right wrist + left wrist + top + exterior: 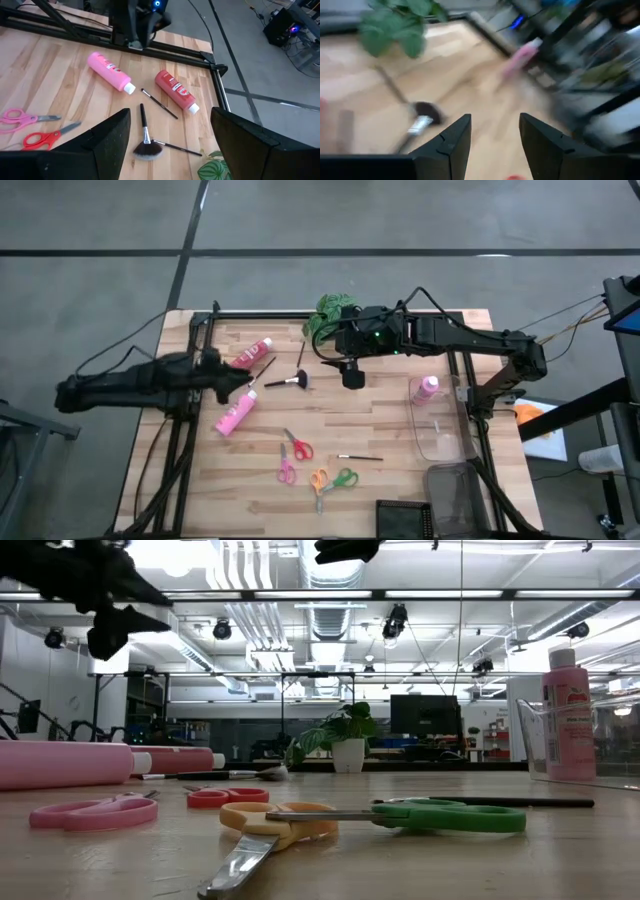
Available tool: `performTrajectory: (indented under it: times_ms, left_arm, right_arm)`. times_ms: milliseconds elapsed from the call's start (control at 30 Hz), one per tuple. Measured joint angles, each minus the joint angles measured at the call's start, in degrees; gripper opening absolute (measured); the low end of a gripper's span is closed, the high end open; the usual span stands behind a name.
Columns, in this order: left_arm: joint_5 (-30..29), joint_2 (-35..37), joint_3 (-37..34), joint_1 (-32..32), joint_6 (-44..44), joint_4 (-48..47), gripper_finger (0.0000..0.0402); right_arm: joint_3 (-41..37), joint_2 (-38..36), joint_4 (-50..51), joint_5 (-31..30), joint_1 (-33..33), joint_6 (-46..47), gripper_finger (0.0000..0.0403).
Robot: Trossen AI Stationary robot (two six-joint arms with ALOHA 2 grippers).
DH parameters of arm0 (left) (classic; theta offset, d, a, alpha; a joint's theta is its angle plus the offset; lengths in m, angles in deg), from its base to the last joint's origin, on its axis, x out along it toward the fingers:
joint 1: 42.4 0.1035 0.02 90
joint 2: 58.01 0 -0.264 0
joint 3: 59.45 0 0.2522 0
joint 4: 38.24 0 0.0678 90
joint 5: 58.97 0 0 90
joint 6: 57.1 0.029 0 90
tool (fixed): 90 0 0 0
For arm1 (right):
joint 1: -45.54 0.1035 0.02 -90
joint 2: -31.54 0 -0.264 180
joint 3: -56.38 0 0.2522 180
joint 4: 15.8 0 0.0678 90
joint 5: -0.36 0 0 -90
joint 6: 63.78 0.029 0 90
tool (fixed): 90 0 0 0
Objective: Pick & Place Paint Supplies
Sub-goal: Put the red paint bottle into the transparent bin
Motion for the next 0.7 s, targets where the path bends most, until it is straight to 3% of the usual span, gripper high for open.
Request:
performTrajectory:
  times_ms: [100, 233, 333, 500, 700]
  left_arm:
    - [3.7, -8.2, 8.0, 5.1, 6.7, -7.3, 0.0169]
    - [5.3, -19.9, 17.0, 13.8, 7.4, -15.7, 0.0169]
    - [10.2, -28.5, 22.4, 21.5, 13.1, -19.6, 0.0169]
    - [22.3, -41.3, 28.1, 32.2, 21.9, -26.3, 0.0169]
    - [23.2, -52.2, 31.1, 40.0, 33.3, -28.8, 0.0169]
  right_arm:
    - [0.0, 0.0, 0.0, 0.0, 0.0, 0.0, 0.0274]
    - [0.0, 0.0, 0.0, 0.0, 0.0, 0.0, 0.0274]
    - [0.0, 0.0, 0.0, 0.0, 0.0, 0.0, 0.0274]
    - [0.0, 0.0, 0.0, 0.0, 0.0, 0.0, 0.0274]
    - [0.0, 0.0, 0.0, 0.0, 0.0, 0.0, 0.0274]
